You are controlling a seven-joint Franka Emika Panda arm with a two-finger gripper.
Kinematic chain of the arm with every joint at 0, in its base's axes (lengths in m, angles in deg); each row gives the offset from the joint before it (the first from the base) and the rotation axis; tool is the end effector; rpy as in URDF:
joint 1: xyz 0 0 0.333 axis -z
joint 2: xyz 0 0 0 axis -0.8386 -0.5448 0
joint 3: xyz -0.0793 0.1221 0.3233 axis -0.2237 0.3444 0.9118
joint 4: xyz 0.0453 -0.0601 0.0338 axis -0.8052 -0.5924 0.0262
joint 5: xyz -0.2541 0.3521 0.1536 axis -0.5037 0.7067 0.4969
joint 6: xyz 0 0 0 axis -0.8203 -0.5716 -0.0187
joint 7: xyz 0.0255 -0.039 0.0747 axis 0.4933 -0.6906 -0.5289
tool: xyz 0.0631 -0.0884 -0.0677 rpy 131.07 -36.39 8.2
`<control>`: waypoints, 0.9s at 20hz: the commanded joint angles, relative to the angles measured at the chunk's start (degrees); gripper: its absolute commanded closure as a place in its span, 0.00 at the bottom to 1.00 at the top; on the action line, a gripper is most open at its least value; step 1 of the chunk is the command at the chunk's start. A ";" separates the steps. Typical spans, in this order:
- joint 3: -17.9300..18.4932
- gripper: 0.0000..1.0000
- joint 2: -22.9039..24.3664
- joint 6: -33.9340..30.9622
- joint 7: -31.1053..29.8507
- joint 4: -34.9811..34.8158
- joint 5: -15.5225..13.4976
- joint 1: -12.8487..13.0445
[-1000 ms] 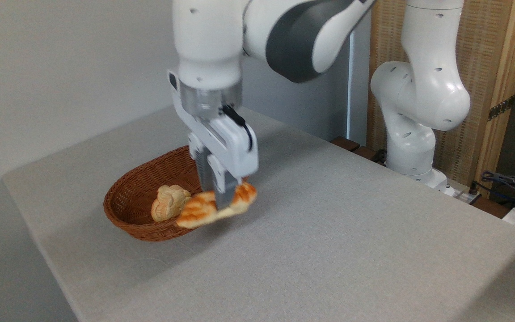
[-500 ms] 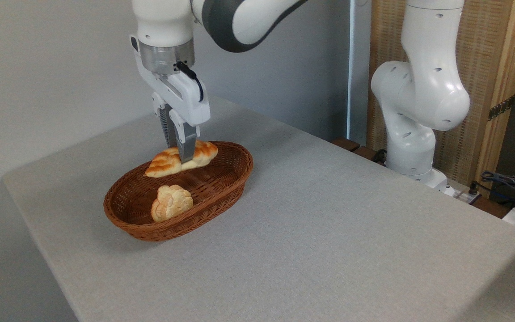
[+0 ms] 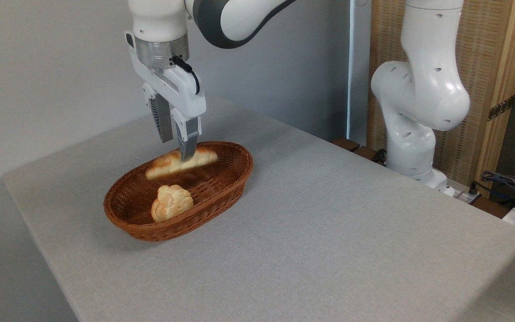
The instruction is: Put bread into the basket
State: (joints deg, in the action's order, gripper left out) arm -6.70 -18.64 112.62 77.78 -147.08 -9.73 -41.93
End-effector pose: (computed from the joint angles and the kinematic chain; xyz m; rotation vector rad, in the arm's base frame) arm 0.5693 -0.2077 0.5345 2.7183 -1.1269 0.1615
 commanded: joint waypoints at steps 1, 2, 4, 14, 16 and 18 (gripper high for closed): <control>-0.39 0.00 -0.16 0.43 -1.07 0.61 -0.05 -0.21; -0.30 0.00 -0.16 0.43 -1.07 0.61 -0.05 -0.21; -0.21 0.00 -0.16 0.34 -1.07 0.61 -0.05 -0.21; 6.89 0.00 0.63 0.34 -0.01 0.61 8.03 -1.88; 9.62 0.00 0.72 0.26 2.25 0.61 8.83 -1.79; 12.52 0.00 1.24 -0.01 6.29 0.61 8.83 -1.79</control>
State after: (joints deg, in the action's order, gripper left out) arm 2.02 -18.32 112.70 79.66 -146.58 -1.62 -44.16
